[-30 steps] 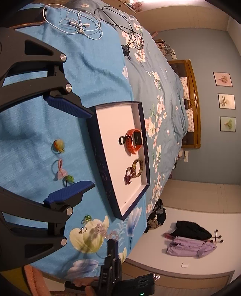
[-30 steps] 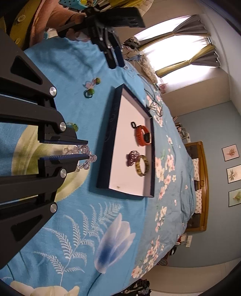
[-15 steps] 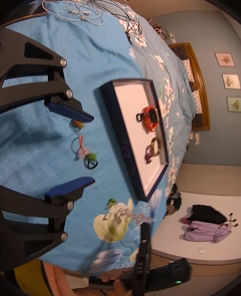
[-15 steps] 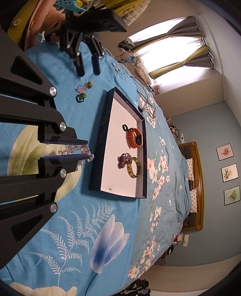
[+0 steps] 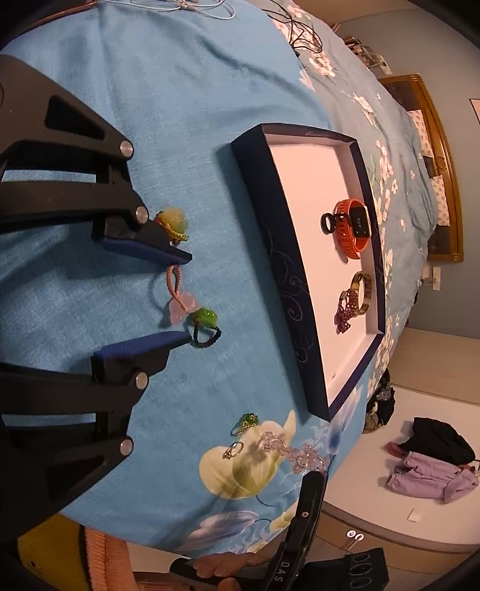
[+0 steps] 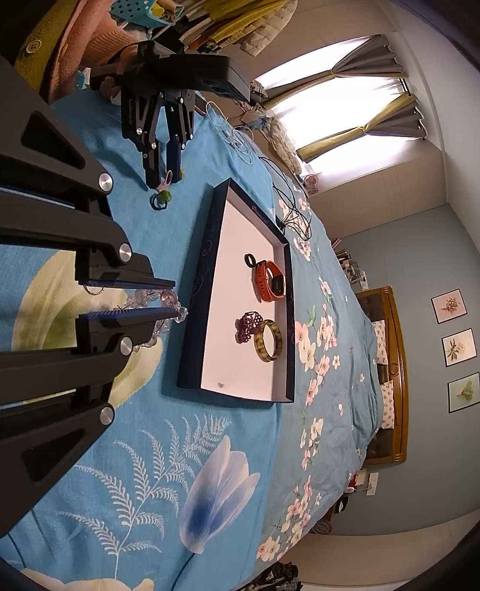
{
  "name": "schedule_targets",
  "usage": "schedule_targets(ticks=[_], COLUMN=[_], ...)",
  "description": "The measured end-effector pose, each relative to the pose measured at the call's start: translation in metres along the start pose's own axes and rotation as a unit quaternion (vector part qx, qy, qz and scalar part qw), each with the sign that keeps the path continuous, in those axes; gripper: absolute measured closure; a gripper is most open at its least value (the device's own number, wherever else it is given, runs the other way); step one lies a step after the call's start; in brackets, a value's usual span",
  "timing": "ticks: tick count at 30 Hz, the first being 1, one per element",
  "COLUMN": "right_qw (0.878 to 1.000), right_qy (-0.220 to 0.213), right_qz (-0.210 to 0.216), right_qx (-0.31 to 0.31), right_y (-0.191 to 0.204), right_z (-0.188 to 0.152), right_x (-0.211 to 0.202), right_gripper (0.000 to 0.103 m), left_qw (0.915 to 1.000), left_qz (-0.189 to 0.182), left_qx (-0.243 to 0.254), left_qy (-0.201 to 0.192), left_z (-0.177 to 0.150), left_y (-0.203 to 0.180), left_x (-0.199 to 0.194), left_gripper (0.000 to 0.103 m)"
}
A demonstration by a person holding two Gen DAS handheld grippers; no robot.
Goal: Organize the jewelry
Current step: 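Grasp the pink hair tie with the left tool while the right tool holds the crystal bracelet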
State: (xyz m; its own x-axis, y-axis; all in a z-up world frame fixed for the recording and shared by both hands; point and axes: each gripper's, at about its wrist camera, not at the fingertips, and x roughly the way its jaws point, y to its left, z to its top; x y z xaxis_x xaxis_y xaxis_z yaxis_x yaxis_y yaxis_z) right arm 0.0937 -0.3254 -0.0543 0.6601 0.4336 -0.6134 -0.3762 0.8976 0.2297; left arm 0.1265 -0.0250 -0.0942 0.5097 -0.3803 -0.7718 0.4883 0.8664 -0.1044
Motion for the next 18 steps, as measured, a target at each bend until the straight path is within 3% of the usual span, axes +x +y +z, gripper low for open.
schedule_targets(ticks=[6, 18], right_qw=[1.000, 1.000], right_qy=[-0.001, -0.011], right_qz=[0.002, 0.008], right_qx=[0.000, -0.004], right_y=[0.001, 0.006], right_z=[0.000, 0.007], right_x=[0.001, -0.001], right_gripper=[0.095, 0.095], left_qw=[1.0000, 0.9996], left_qz=[0.006, 0.011], left_qx=[-0.004, -0.001], left_qy=[-0.003, -0.027], left_z=[0.000, -0.001], left_y=[0.002, -0.001], left_x=[0.000, -0.011], left_gripper=[0.077, 0.078])
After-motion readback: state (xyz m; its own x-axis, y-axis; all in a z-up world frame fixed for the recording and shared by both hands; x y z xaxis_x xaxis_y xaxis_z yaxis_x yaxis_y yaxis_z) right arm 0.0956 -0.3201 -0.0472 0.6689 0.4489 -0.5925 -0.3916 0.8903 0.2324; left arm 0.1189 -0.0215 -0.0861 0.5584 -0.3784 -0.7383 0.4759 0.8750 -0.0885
